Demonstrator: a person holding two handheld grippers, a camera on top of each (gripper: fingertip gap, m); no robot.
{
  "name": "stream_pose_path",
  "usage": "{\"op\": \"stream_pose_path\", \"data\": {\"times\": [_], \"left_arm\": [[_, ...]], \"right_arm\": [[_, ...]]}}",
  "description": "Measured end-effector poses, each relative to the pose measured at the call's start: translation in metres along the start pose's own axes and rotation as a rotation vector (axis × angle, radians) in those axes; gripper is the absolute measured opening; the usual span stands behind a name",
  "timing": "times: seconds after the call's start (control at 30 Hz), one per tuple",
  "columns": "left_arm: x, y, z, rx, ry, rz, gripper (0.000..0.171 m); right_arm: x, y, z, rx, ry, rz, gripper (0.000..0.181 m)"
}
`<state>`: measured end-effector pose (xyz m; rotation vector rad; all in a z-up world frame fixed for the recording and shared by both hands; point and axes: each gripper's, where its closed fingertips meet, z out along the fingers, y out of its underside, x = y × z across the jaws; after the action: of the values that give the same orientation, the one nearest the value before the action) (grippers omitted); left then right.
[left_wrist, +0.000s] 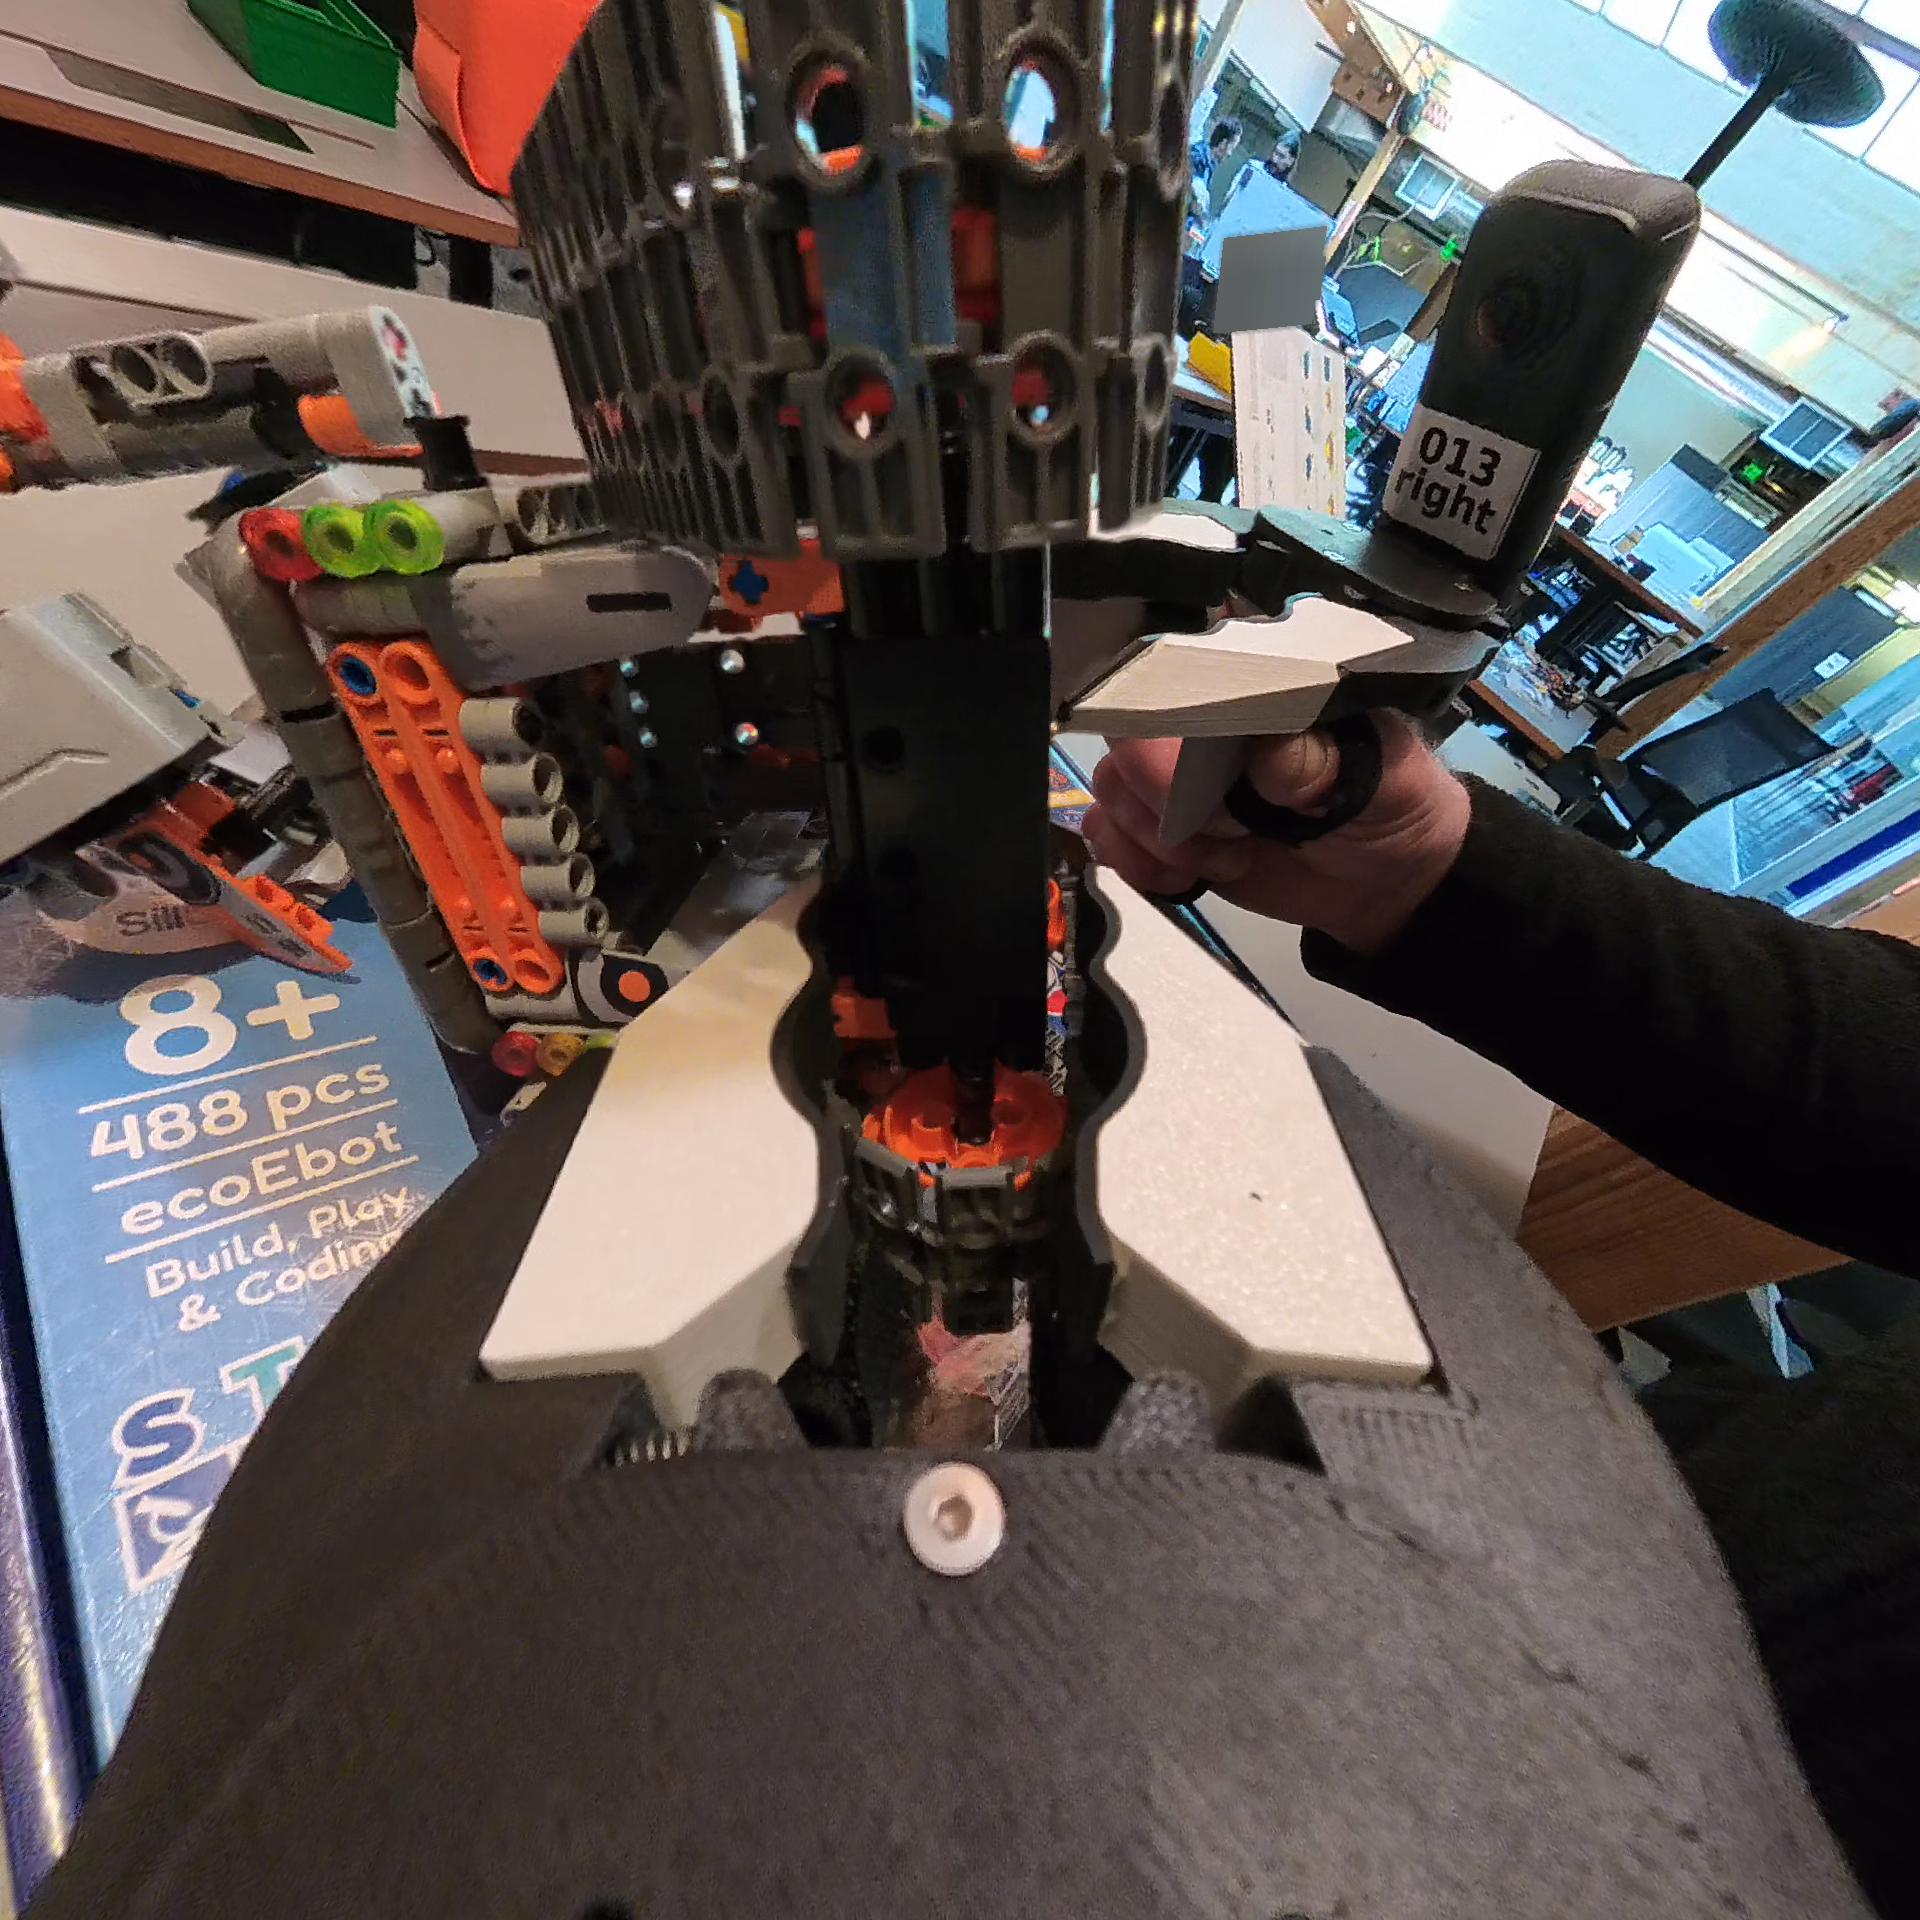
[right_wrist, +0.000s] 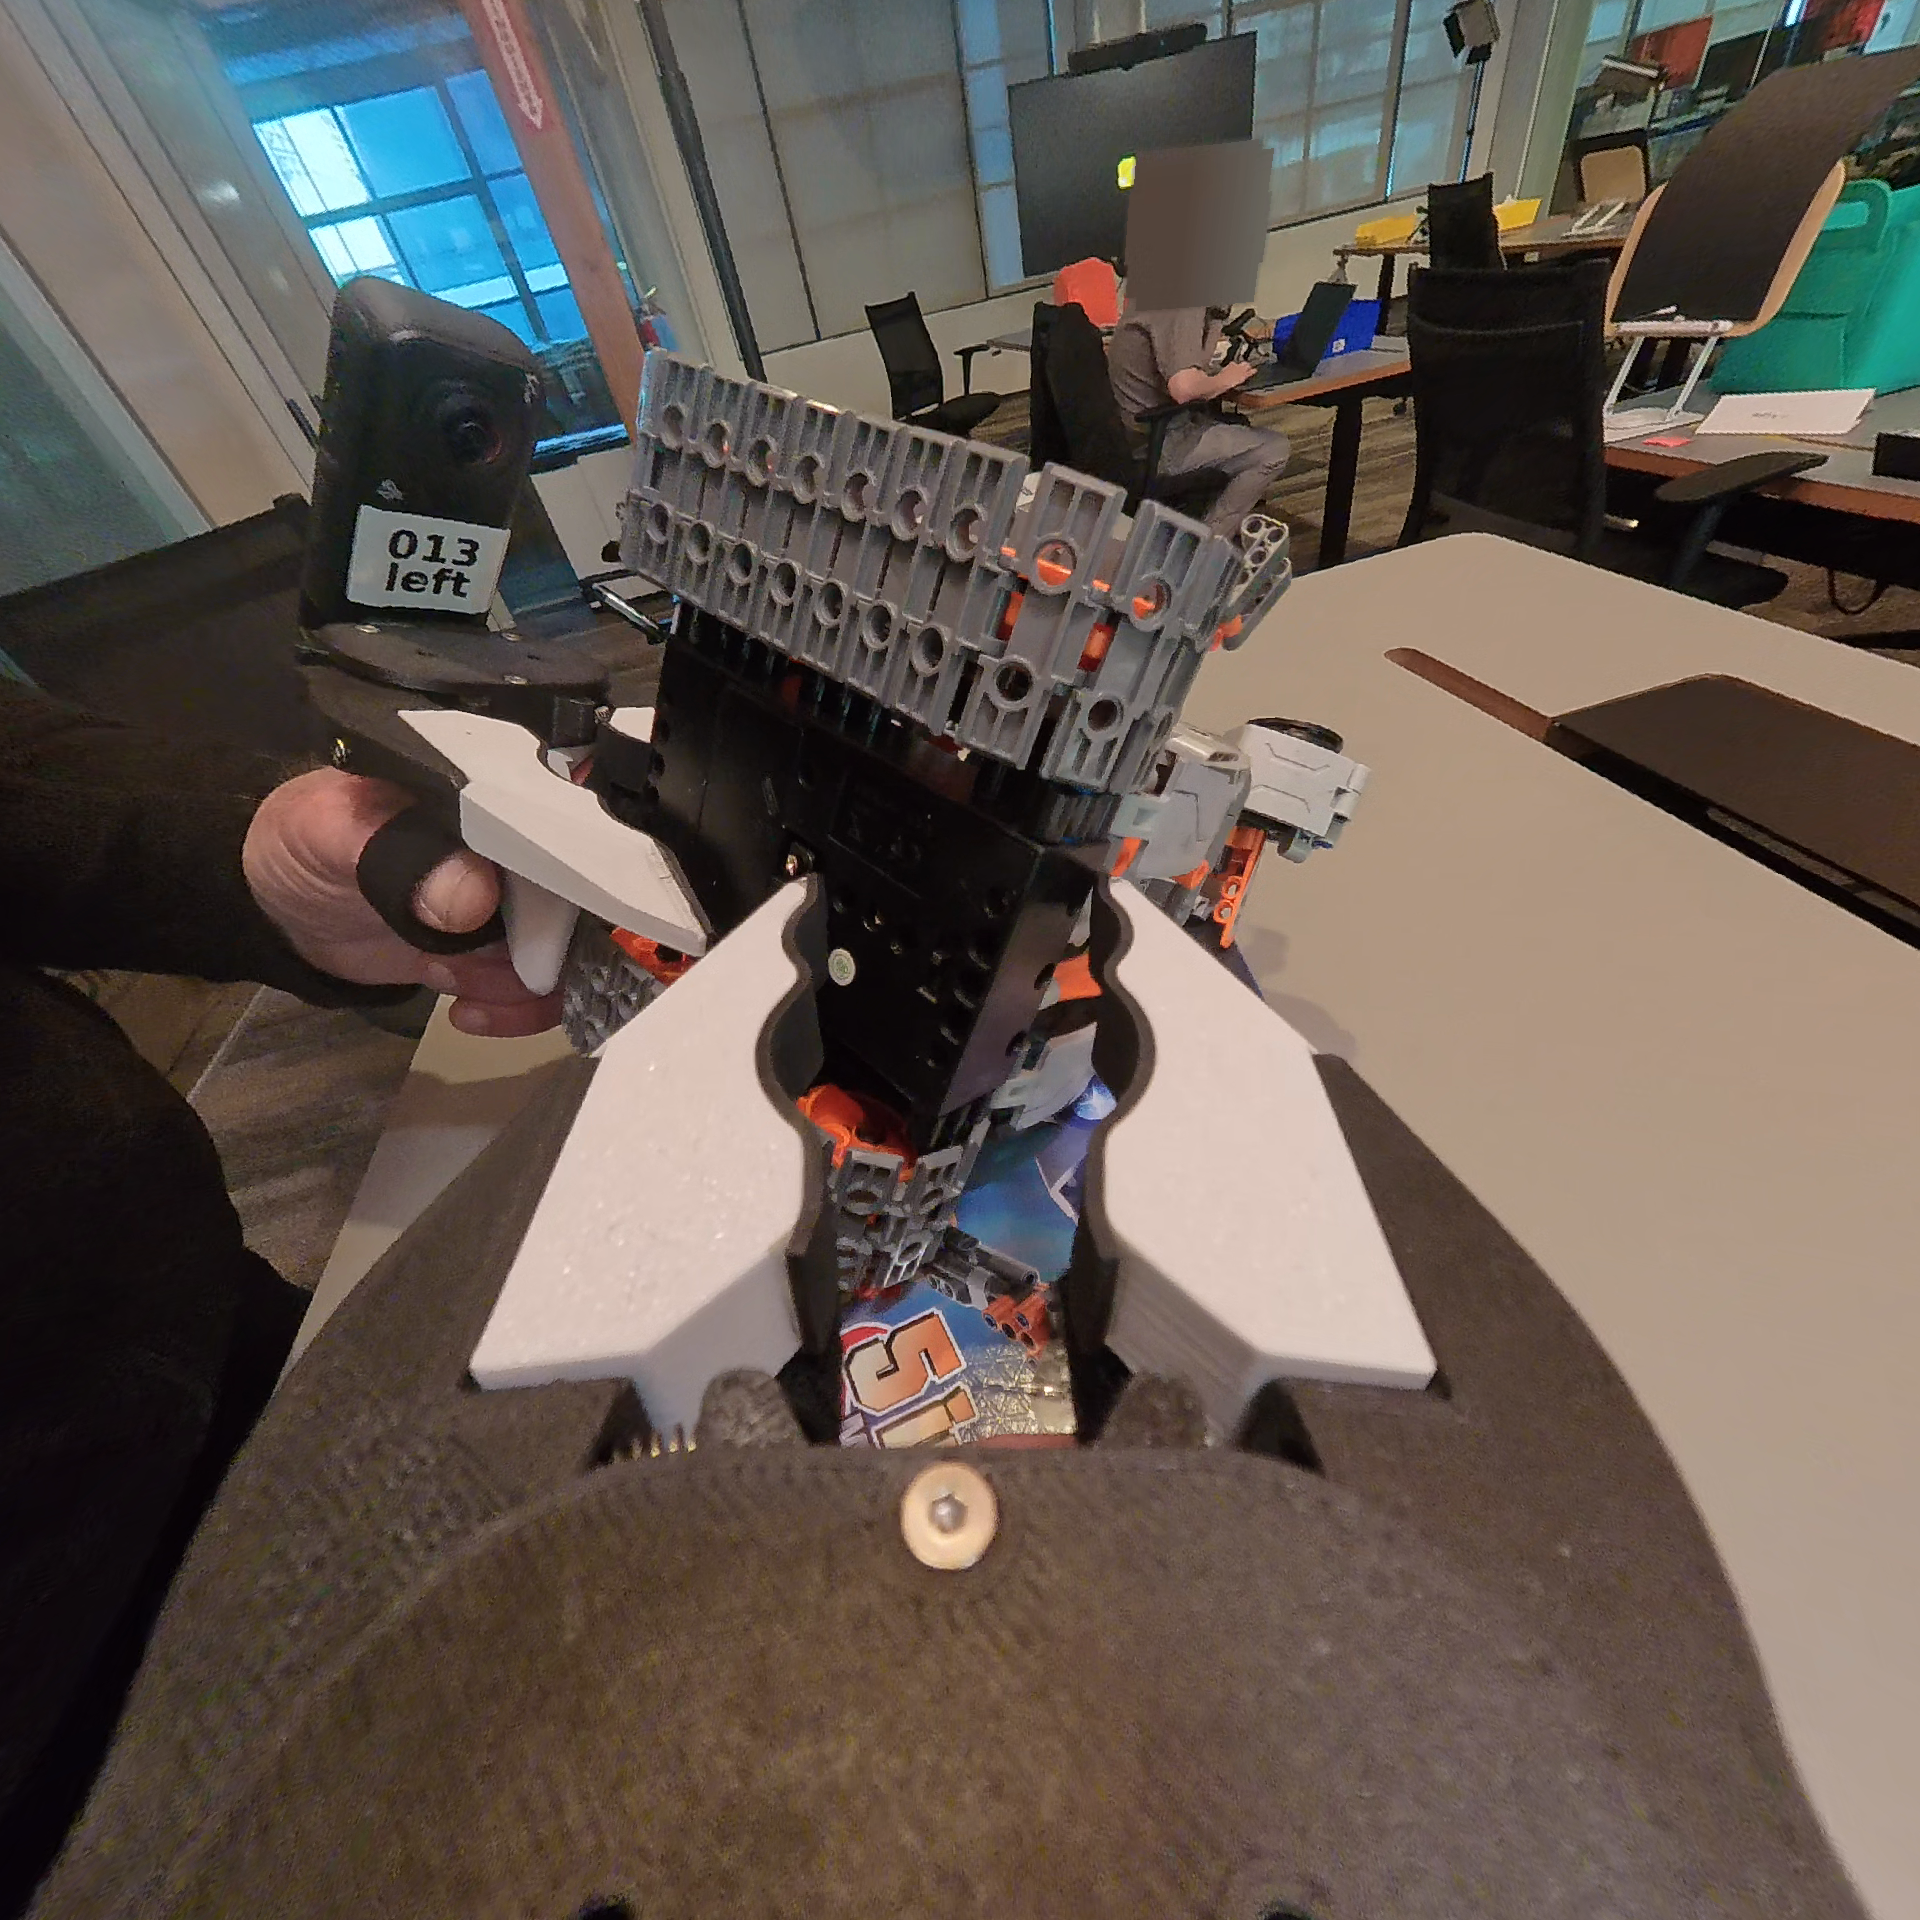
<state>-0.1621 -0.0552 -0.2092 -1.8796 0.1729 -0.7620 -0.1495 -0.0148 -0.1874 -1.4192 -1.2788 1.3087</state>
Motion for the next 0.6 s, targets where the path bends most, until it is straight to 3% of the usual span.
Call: {"op": "stream_pose_path", "data": {"times": [0.17, 0.27, 0.33, 0.4, 0.47, 0.53, 0.6], "left_arm": [[0.000, -0.001, -0.014, 0.002, -0.013, -0.001, 0.050], [-0.016, -0.009, -0.044, 0.018, -0.102, 0.002, 0.054], [-0.045, -0.018, -0.081, 0.007, -0.251, 0.049, 0.050], [-0.091, -0.013, -0.118, -0.095, -0.419, 0.064, 0.047], [-0.135, -0.012, -0.149, -0.163, -0.577, 0.184, 0.041], [-0.158, 0.009, -0.149, -0.309, -0.552, 0.137, 0.043], [-0.178, 0.013, -0.148, -0.357, -0.597, 0.145, 0.042]], "right_arm": [[0.001, 0.000, -0.002, 0.005, -0.010, 0.014, 0.049], [0.004, 0.000, -0.004, 0.000, 0.002, 0.015, 0.050], [0.007, -0.003, -0.008, 0.014, 0.018, 0.014, 0.050], [0.009, -0.007, -0.014, 0.029, 0.032, 0.007, 0.047], [0.009, -0.008, -0.017, 0.025, 0.038, -0.004, 0.046], [0.009, -0.007, -0.013, 0.024, 0.022, 0.020, 0.047], [0.012, -0.005, -0.010, 0.007, 0.030, 0.017, 0.048]]}}
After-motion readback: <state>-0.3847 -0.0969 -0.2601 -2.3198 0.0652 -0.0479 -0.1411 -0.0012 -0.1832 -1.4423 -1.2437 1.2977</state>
